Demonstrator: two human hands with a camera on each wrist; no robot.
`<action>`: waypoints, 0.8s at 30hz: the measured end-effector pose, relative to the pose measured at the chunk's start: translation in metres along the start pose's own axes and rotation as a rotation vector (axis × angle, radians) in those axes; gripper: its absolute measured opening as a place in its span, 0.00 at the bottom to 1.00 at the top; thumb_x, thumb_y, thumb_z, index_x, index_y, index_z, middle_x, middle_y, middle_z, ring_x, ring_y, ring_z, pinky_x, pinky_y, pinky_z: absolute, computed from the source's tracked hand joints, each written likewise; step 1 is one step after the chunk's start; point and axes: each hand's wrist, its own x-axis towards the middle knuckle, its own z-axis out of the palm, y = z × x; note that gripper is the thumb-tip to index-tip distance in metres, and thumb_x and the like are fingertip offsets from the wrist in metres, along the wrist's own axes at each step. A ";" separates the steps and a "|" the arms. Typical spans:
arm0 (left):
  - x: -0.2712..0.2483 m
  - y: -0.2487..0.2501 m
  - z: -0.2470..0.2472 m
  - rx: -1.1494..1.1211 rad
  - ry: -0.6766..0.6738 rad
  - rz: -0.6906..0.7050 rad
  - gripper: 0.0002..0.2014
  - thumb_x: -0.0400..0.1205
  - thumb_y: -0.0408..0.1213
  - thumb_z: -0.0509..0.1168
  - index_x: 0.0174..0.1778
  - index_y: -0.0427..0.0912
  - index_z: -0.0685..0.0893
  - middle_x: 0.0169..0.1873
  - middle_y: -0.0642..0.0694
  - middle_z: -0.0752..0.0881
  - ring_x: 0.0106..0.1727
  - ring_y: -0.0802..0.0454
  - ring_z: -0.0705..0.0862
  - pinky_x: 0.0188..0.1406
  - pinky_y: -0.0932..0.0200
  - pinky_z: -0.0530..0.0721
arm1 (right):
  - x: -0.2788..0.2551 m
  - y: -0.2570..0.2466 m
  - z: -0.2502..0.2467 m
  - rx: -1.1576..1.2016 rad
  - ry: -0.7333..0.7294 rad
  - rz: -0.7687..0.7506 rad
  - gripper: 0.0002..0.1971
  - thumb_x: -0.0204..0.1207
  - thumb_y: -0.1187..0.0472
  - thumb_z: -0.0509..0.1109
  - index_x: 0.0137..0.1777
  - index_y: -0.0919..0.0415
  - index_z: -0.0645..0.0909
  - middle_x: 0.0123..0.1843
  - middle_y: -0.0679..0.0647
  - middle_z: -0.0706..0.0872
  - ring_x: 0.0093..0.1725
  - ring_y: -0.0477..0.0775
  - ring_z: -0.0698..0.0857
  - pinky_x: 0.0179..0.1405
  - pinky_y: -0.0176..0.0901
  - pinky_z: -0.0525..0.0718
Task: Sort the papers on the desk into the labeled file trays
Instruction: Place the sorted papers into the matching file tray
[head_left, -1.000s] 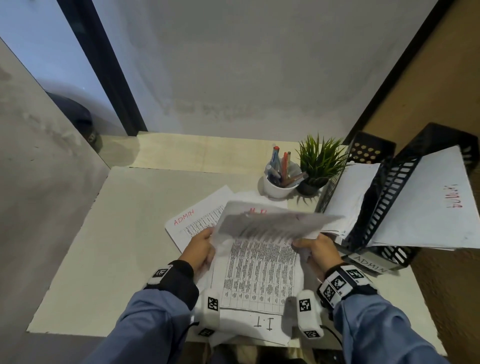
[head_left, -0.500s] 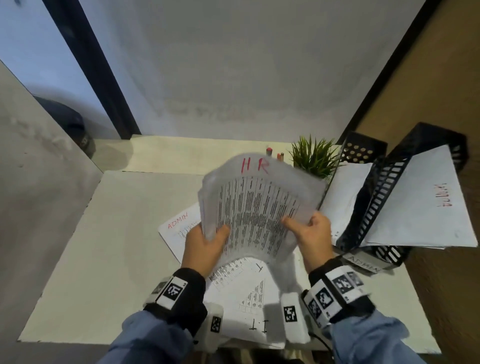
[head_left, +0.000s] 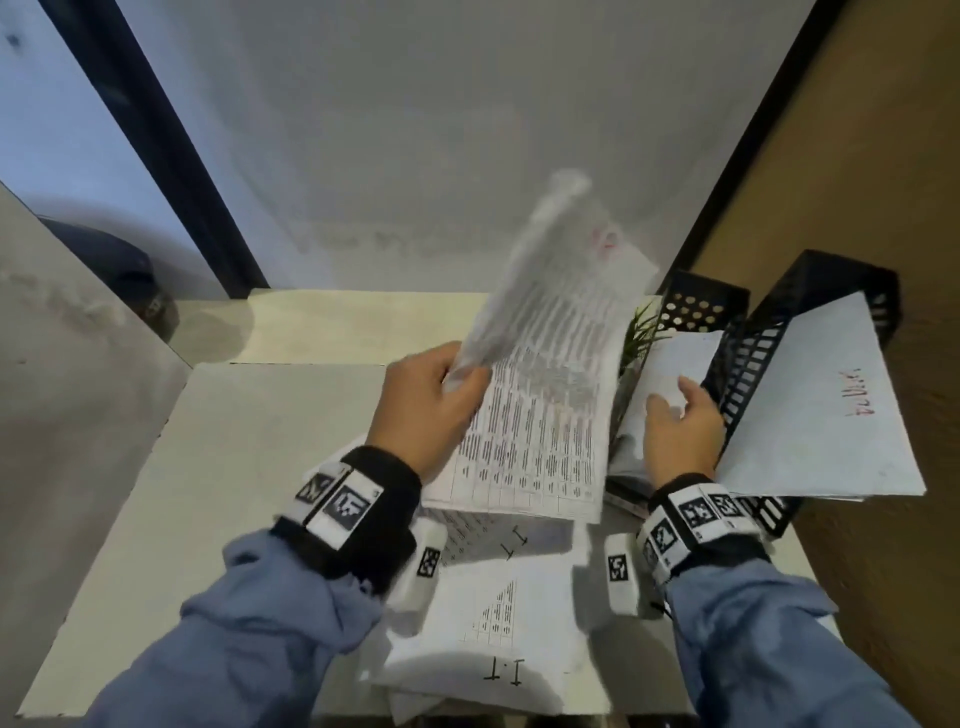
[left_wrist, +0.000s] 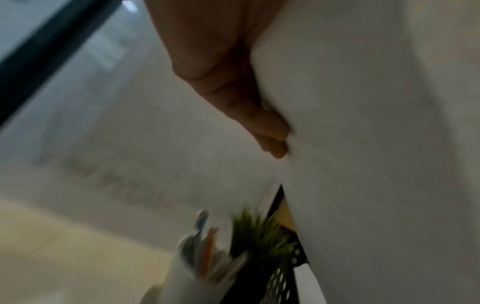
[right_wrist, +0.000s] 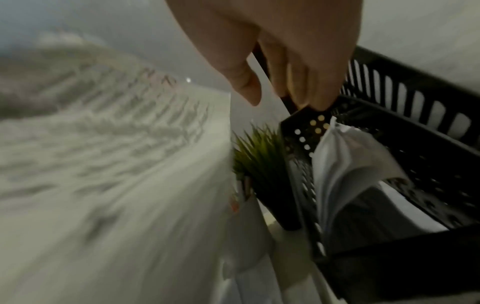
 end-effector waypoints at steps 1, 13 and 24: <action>0.006 0.011 0.003 0.045 -0.027 0.036 0.14 0.79 0.33 0.64 0.26 0.41 0.78 0.21 0.46 0.76 0.23 0.53 0.72 0.20 0.68 0.70 | 0.008 0.007 0.003 -0.056 0.010 0.043 0.25 0.77 0.62 0.65 0.73 0.69 0.69 0.72 0.64 0.76 0.68 0.61 0.77 0.69 0.48 0.72; 0.073 0.061 0.091 0.501 -0.208 0.205 0.09 0.79 0.34 0.60 0.42 0.35 0.86 0.32 0.41 0.83 0.36 0.42 0.82 0.39 0.53 0.83 | 0.037 0.025 -0.009 0.030 -0.124 0.283 0.09 0.71 0.72 0.63 0.49 0.74 0.80 0.44 0.62 0.82 0.43 0.58 0.80 0.45 0.48 0.81; 0.091 0.051 0.190 0.432 -0.301 0.064 0.09 0.80 0.32 0.61 0.47 0.33 0.86 0.45 0.33 0.87 0.48 0.36 0.85 0.45 0.53 0.79 | 0.052 -0.038 -0.045 -0.388 -0.252 -0.199 0.15 0.71 0.63 0.66 0.59 0.61 0.79 0.51 0.62 0.86 0.51 0.65 0.84 0.49 0.49 0.82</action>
